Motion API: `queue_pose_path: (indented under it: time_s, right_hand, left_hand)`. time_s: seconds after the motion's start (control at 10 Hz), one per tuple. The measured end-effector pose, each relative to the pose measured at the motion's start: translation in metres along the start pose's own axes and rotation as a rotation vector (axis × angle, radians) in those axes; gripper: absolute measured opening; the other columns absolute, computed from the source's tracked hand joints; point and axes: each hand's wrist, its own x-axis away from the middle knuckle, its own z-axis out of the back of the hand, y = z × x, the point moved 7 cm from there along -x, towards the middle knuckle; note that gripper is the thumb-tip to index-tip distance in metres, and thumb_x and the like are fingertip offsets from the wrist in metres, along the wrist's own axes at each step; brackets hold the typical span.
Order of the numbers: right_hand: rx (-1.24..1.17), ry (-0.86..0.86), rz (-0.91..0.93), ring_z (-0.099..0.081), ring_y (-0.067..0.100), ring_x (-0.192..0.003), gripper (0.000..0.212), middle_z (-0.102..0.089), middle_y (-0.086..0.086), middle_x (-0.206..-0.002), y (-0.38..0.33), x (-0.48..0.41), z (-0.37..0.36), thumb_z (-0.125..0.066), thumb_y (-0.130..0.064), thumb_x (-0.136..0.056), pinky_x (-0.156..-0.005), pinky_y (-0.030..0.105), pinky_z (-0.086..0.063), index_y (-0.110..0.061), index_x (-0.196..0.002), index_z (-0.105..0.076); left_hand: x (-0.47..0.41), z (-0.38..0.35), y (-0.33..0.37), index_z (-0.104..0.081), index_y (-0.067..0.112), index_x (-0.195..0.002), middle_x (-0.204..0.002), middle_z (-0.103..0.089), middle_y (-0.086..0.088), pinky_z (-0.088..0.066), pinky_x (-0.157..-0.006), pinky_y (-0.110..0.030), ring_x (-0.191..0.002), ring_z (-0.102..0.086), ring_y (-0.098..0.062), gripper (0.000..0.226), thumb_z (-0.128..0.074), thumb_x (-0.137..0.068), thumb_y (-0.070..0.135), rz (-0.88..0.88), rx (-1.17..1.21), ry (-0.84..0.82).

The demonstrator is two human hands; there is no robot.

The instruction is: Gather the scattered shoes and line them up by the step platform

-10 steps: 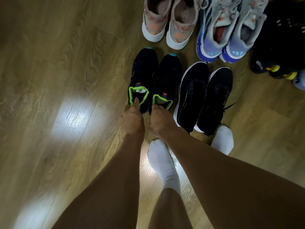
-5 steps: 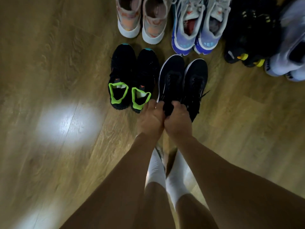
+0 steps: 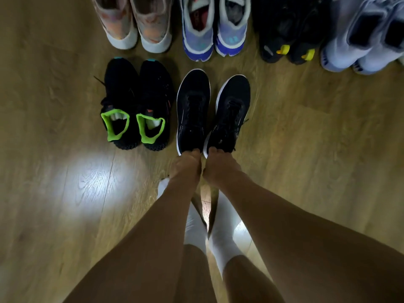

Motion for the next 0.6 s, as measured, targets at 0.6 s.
queue_pose_path:
  time_s: [0.6]
  right_hand:
    - [0.054, -0.004, -0.073, -0.048, 0.033, -0.122, 0.042, -0.042, 0.014, -0.136, 0.014, 0.015, 0.003, -0.043, -0.008, -0.094, -0.097, 0.042, -0.044, -0.007, -0.136, -0.039]
  left_hand:
    - [0.019, 0.016, 0.014, -0.049, 0.009, -0.128, -0.124, -0.056, -0.013, -0.050, -0.090, -0.039, -0.112, -0.058, -0.030, 0.035, -0.051, -0.093, 0.005, -0.010, -0.122, 0.040]
